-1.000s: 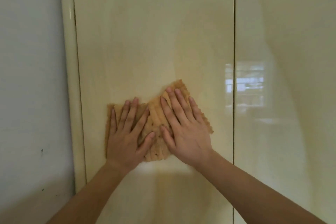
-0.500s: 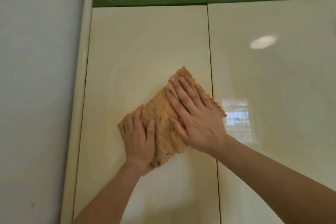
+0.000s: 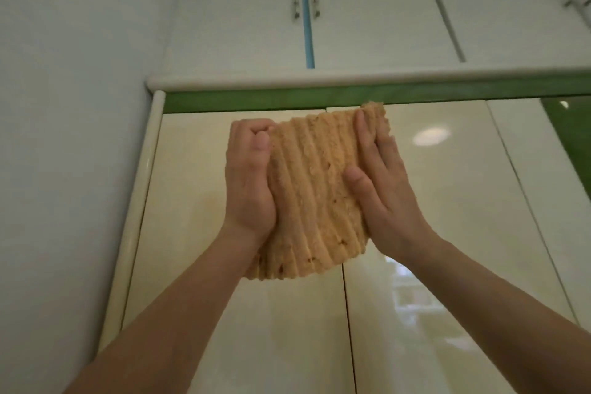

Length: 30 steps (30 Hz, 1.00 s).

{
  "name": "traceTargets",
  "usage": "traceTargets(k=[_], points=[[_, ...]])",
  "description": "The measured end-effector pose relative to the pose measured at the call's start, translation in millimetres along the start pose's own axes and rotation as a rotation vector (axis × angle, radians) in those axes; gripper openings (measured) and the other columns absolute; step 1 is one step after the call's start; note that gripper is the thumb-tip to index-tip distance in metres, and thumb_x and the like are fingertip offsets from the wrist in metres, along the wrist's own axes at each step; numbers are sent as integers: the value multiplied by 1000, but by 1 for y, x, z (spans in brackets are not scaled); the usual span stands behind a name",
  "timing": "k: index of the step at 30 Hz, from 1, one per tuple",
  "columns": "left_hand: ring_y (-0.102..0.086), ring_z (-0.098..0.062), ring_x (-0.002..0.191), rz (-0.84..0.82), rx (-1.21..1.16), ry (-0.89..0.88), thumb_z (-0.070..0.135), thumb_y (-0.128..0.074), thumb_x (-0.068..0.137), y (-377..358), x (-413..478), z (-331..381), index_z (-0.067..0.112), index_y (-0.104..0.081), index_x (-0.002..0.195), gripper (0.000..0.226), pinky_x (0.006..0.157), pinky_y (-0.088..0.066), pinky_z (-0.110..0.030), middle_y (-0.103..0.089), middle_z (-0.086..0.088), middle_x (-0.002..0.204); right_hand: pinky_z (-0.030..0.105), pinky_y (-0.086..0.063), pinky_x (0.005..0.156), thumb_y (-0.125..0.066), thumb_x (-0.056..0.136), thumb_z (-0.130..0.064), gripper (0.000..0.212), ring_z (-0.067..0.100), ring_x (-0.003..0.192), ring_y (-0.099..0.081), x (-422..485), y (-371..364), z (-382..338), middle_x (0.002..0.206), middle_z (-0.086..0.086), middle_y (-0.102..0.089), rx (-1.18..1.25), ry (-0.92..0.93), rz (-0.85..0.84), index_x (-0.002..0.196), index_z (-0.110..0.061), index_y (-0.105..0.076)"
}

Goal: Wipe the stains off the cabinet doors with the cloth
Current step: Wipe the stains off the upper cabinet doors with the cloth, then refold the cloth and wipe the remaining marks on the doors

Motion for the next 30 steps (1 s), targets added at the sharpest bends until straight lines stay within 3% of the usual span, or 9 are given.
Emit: traceTargets(k=[2, 4, 7, 11, 16, 19, 24, 27, 30], points=[[-55, -37, 110, -47, -153, 77, 63, -41, 96, -40, 8, 12, 32, -61, 104, 38, 98, -43, -65, -56, -16, 114, 38, -23, 127, -21, 107, -52, 60, 4, 154, -22, -1, -1, -9, 166, -13, -30, 486, -167, -60, 162, -28, -22], [-55, -26, 116, -71, -155, 163, 66, -37, 95, -77, 4, 17, 33, -65, 114, 47, 106, -42, -59, -56, -7, 122, 18, -53, 94, -20, 113, -39, 41, 2, 114, -64, -10, -6, -17, 111, -21, -74, 844, -466, -54, 131, -26, -55], [-48, -2, 129, -118, -93, 303, 74, -26, 88, -116, -7, 14, 47, -61, 128, 59, 119, -31, -45, -53, 16, 135, 15, -50, 47, -28, 112, -27, 42, 2, 53, -64, -28, -8, -7, 56, -14, -67, 1115, -728, 5, 87, -21, -61], [-45, -2, 134, -172, -106, 457, 78, -26, 86, -147, -19, 2, 62, -57, 121, 50, 120, -31, -43, -52, 23, 138, 27, -57, 75, -37, 105, -53, 49, 11, 90, -74, -34, 21, 4, 91, -3, -79, 1363, -879, 94, 110, -20, -73], [-45, -16, 135, -304, 305, 505, 41, -35, 106, -199, -53, -7, 28, -48, 139, 38, 116, -32, -41, -42, 8, 149, 46, -46, 111, -52, 96, -57, 60, 32, 118, -63, -74, 34, 34, 123, 12, -69, 1553, -1136, 340, 131, -11, -68], [-49, -17, 127, -376, 345, 584, 34, -39, 105, -230, -85, -12, 28, -50, 129, 28, 106, -37, -37, -43, 12, 140, 43, -55, 94, -48, 96, -50, 51, 34, 99, -69, -105, 49, 68, 110, 15, -72, 1652, -1220, 478, 115, -11, -73], [-55, -17, 109, -206, 350, 526, 21, -47, 102, -236, -90, -30, 23, -58, 102, 12, 102, -45, -42, -54, 9, 112, 27, -51, 60, -47, 105, -42, 36, 17, 63, -62, -111, 125, 140, 67, -3, -64, 1187, -998, 649, 79, -27, -65], [-57, -16, 101, -174, 422, 463, 17, -49, 100, -233, -88, -42, 18, -61, 96, 13, 97, -46, -45, -54, 11, 100, 30, -52, 98, -34, 105, -58, 48, 14, 122, -59, -113, 155, 186, 132, -9, -61, 475, -780, 480, 141, -31, -48], [-57, -17, 99, -146, 442, 451, 17, -49, 101, -226, -86, -49, 17, -61, 94, 14, 91, -46, -38, -53, 11, 99, 42, -13, 128, -13, 104, -62, 67, 18, 158, -7, -126, 156, 239, 172, -8, -8, -151, -675, 288, 164, -33, -8]])
Point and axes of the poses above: each hand's wrist, its own x-axis towards the middle knuckle, its own y-axis out of the back of the hand, z = x × y, the point moved 3 cm from there along x, towards the middle knuckle
